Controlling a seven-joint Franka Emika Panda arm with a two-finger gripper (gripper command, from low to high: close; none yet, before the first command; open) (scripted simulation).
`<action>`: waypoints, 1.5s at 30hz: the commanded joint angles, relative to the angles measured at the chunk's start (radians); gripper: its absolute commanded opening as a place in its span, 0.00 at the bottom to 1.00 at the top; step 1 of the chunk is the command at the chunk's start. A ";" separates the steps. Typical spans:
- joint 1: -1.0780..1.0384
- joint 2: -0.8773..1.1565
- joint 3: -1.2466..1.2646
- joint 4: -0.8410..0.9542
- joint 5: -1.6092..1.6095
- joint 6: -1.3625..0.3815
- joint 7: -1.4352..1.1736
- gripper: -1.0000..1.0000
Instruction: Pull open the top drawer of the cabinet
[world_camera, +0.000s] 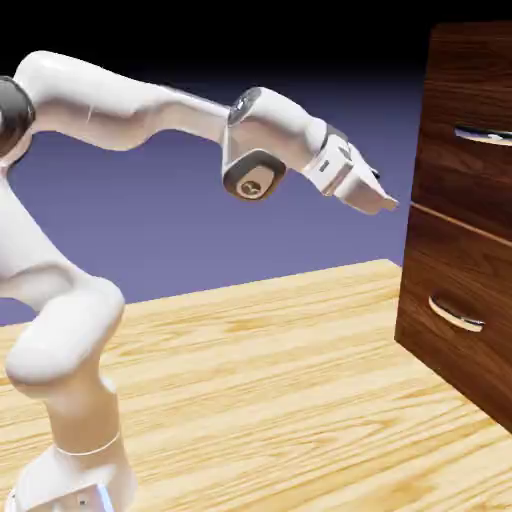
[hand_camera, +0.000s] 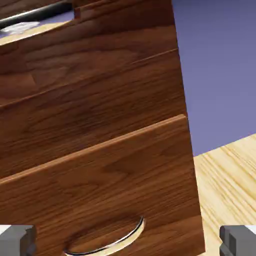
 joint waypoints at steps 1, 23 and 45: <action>-0.032 0.002 0.030 0.020 0.044 -0.002 -0.009 0.50; -0.736 0.050 0.680 0.462 1.000 -0.039 -0.218 0.50; -1.411 0.031 1.282 0.899 1.717 -0.065 -0.290 0.50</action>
